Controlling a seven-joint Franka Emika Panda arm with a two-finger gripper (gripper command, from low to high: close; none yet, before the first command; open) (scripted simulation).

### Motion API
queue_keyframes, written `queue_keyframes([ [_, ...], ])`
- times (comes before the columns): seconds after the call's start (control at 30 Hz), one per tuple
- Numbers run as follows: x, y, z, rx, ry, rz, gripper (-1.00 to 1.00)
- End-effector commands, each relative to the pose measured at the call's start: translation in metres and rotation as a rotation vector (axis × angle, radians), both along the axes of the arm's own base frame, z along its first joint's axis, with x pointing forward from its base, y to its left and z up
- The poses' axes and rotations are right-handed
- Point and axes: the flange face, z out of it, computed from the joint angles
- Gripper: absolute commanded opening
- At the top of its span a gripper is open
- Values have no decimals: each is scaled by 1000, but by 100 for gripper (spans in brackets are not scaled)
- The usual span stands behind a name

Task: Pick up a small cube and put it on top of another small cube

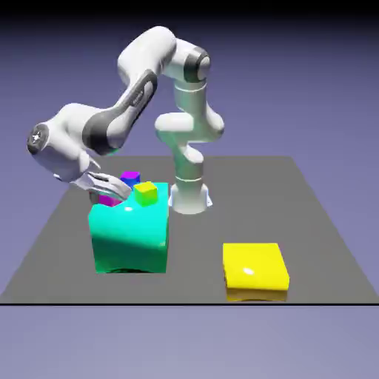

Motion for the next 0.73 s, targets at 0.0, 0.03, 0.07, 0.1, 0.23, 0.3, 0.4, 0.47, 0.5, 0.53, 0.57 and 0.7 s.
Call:
queue_keyframes([
  [0.0, -12, -2, 6, 2, 6, -16, -100],
  [0.03, -25, -4, 11, 4, 10, -32, -100],
  [0.07, -37, -6, 16, 7, 15, -47, -100],
  [0.1, -50, -7, 21, 10, 20, -62, -100],
  [0.23, -99, -8, 36, 21, 39, -114, -100],
  [0.3, -123, -6, 42, 25, 48, -137, -100],
  [0.4, -133, 2, 17, 9, 104, -144, -100],
  [0.47, -142, 11, -3, 9, 104, -144, -100],
  [0.5, -147, 16, -13, 9, 104, -144, -100],
  [0.53, -152, 21, -23, 9, 104, -143, -100],
  [0.57, -154, 23, -28, 9, 103, -143, -100],
  [0.7, -144, 13, -8, 9, 104, -144, 100],
])
